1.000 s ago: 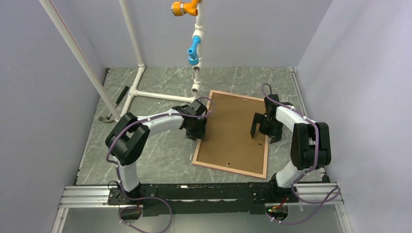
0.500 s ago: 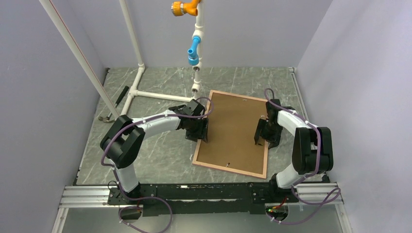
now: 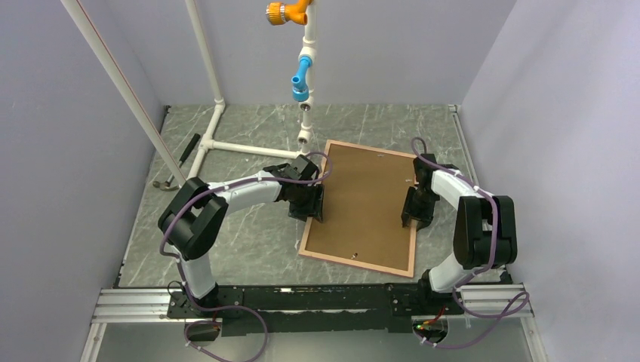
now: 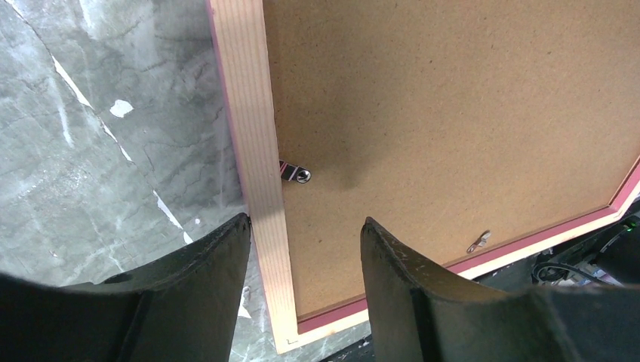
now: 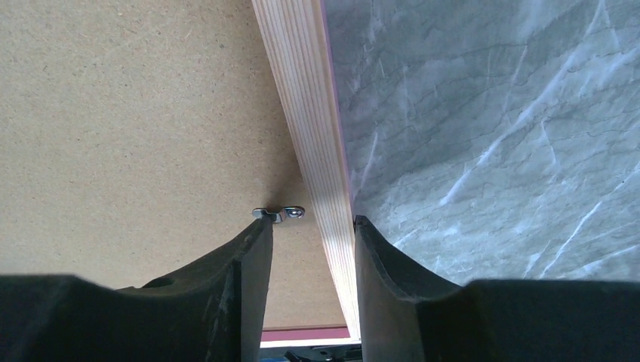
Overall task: Put the photo into the frame
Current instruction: Install the photo frame at the center of the board.
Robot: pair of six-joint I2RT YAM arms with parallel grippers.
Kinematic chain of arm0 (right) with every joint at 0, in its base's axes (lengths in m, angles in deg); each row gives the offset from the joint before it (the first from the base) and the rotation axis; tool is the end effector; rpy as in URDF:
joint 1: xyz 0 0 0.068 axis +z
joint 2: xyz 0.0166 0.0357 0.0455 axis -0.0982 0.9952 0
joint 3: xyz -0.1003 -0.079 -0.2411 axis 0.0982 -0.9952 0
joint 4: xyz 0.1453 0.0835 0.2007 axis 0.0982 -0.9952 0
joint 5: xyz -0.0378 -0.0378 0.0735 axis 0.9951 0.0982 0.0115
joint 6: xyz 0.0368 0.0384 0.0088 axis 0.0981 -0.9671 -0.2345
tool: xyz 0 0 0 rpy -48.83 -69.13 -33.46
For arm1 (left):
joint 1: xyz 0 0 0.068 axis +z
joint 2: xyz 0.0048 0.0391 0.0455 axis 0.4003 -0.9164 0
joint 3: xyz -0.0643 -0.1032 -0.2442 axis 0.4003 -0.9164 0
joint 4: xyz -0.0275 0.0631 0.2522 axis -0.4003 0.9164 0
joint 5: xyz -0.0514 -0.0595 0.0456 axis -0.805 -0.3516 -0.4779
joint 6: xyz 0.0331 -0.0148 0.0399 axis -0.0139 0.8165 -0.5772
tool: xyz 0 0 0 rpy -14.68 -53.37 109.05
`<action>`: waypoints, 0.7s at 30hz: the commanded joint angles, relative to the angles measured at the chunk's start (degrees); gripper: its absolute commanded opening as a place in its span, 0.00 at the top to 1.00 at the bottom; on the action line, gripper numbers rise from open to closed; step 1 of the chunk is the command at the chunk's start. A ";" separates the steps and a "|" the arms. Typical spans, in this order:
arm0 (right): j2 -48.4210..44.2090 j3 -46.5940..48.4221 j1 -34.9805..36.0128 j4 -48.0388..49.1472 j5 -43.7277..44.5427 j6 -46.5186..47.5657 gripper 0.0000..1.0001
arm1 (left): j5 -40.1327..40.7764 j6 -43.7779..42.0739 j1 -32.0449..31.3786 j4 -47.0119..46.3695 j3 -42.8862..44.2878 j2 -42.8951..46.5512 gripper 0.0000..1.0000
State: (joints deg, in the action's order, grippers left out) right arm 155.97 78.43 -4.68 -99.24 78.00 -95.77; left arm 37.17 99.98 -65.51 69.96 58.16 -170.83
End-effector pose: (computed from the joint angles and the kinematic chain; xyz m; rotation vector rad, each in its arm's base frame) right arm 0.2564 0.0034 0.1623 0.5741 3.0156 -0.0200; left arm 0.2633 -0.2461 0.1755 0.2354 2.8361 -0.6368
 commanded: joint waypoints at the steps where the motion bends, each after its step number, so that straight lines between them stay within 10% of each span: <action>1: 2.46 2.32 0.19 -0.49 4.93 -0.85 0.96 | -0.91 -0.67 0.14 -1.43 1.25 -1.08 0.41; 5: 2.90 4.07 0.19 0.20 3.90 -0.58 0.95 | -0.33 -1.10 0.10 -1.11 1.48 -1.84 0.41; 10: 1.79 4.76 0.15 2.24 2.20 -0.83 0.45 | 0.60 -1.30 0.15 0.08 1.69 -3.34 0.42; 21: 5.01 6.45 0.19 -0.08 11.01 -0.55 0.60 | 2.62 -1.59 0.08 1.25 1.69 -4.35 0.48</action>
State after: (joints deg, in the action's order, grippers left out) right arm 160.05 83.45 -4.31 -99.88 82.13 -95.85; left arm 37.90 99.54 -65.35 70.83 58.97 -173.60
